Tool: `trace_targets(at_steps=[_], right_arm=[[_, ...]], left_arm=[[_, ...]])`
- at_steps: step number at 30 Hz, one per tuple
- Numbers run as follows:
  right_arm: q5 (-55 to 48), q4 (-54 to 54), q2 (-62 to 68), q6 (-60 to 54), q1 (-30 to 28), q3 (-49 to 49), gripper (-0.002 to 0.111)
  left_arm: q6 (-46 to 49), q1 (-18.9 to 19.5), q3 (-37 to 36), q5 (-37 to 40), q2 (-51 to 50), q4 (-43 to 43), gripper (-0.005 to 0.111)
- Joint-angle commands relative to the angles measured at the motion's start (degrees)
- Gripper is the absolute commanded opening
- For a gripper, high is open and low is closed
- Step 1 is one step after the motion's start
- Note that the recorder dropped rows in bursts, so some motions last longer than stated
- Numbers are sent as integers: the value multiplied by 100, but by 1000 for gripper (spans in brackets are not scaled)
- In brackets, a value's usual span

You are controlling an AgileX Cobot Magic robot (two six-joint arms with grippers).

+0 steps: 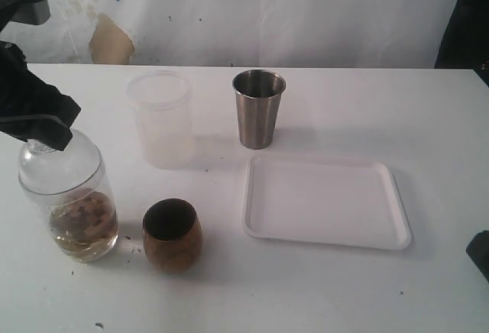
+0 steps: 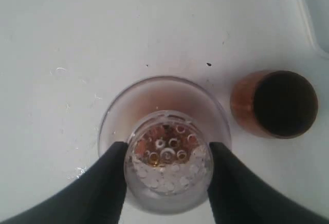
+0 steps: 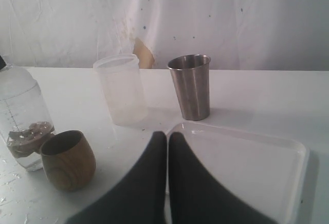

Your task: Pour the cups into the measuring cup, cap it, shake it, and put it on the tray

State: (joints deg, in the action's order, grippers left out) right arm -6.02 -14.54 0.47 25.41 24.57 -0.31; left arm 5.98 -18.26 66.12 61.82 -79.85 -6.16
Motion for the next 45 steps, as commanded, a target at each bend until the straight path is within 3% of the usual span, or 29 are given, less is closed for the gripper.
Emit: trace_targets(at_steps=[1, 4, 6, 13, 19, 23, 31, 35, 45], right_arm=[[-38, -47, -31, 20, 14, 31, 1], [-38, -47, -31, 20, 14, 31, 1], [-38, -47, -31, 20, 14, 31, 1], [-38, -47, -31, 20, 14, 31, 1], [-38, -47, -31, 20, 14, 31, 1], [-27, -47, -31, 20, 14, 31, 1], [-27, -47, -31, 20, 14, 31, 1], [-27, -47, -31, 20, 14, 31, 1], [-27, -47, -31, 20, 14, 31, 1]], left_arm=[[-34, -19, 6, 381, -141, -255, 57], [-113, -19, 232, 416, -141, -255, 72], [-123, -19, 391, 466, -141, -255, 75], [-123, -19, 784, 535, -70, -255, 76], [-123, -19, 625, -46, 599, -183, 76], [-105, -19, -231, -1283, 1528, -521, 75], [205, -19, -3209, -4949, 3144, -1528, 75], [179, -42, -4420, -6007, 3479, -1783, 75], [-41, -1538, -6095, -8191, 3769, -1448, 75]])
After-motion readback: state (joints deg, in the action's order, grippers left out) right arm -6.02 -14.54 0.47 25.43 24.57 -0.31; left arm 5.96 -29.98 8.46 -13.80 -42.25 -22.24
